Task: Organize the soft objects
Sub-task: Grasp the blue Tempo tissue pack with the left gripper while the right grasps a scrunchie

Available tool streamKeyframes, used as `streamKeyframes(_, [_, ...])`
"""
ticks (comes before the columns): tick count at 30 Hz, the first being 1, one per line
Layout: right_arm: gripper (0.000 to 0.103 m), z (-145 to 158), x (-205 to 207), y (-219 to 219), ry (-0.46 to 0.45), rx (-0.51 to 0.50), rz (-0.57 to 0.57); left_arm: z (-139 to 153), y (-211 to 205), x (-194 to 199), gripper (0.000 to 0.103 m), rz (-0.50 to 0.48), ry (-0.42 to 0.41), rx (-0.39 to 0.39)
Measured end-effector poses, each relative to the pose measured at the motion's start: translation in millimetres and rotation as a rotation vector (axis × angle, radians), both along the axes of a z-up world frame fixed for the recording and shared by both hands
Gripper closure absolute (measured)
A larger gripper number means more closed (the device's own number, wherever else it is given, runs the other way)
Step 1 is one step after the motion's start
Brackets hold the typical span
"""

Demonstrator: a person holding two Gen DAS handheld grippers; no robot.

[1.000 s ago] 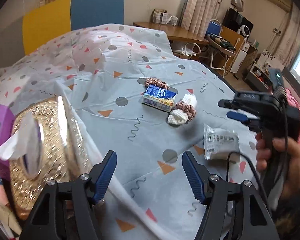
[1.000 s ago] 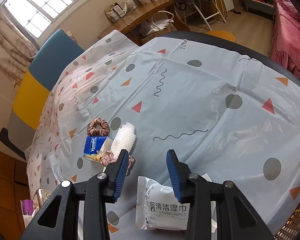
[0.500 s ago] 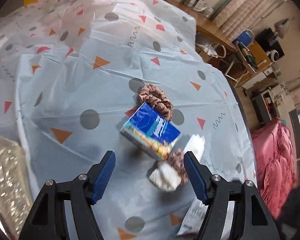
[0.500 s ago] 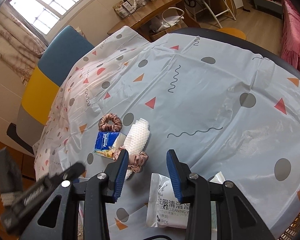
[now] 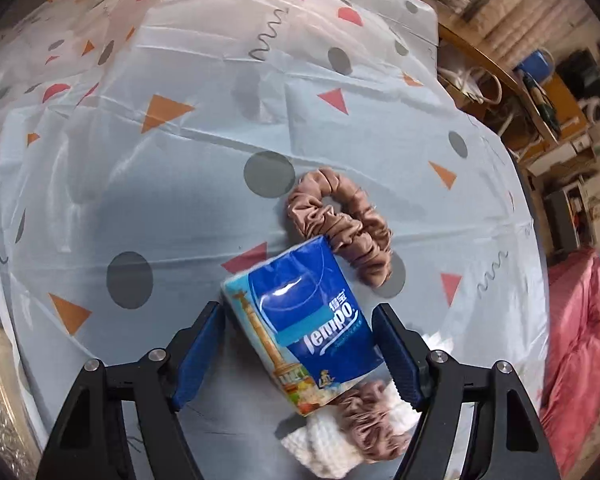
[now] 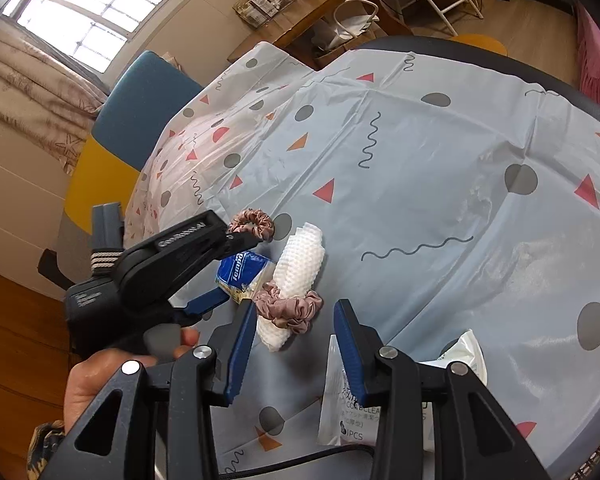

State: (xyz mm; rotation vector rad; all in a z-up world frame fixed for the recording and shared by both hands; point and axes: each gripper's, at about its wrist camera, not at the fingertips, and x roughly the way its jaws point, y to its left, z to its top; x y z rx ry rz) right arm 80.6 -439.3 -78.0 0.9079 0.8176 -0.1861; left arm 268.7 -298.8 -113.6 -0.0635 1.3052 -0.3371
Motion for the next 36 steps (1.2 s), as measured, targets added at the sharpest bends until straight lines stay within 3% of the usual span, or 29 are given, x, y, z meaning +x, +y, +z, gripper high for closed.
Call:
streamKeyframes(2, [0.063, -0.6, -0.7, -0.6, 0.002, 0.005, -0.001, 2.3, 4.3, -11.4, 0.04, -0.05, -0.042, 0.034])
streamKeyframes(4, [0.063, -0.6, -1.1, -1.0, 0.002, 0.008, -0.002, 5.0, 16.6, -21.0, 0.043, -0.063, -0.048, 0.025])
streamKeyframes(11, [0.063, -1.4, 1.1, 2.3, 0.02, -0.019, 0.013, 7.6, 63.6, -79.5, 0.044, -0.138, -0.131, 0.069])
streamKeyframes(14, [0.063, -1.4, 4.2, 4.8, 0.039, -0.051, 0.028, 6.9, 85.8, -106.8, 0.043, -0.141, -0.143, 0.045])
streamKeyframes(19, [0.063, 5.0, 21.1, 27.4, 0.052, -0.136, 0.159, 5.7, 105.0, -130.6, 0.043, -0.186, -0.176, 0.016])
streamKeyframes(23, [0.062, 23.9, 61.2, 51.7, 0.043, -0.297, 0.355, 4.1, 112.8, -137.2, 0.044, -0.218, -0.213, 0.005])
streamKeyframes(27, [0.042, 28.9, 118.2, 71.6, 0.065, -0.449, 0.536, 3.1, 115.2, -140.8, 0.044, -0.234, -0.24, 0.006])
streamKeyframes(30, [0.039, 18.4, 155.4, 79.7, 0.135, -0.543, 0.611, 0.4, 105.7, -141.2, 0.045, -0.241, -0.252, 0.005])
streamKeyframes(36, [0.039, -18.4, 205.0, 75.3, 0.269, -0.597, 0.652, 0.1, 106.7, -146.2, 0.045, -0.241, -0.259, -0.001])
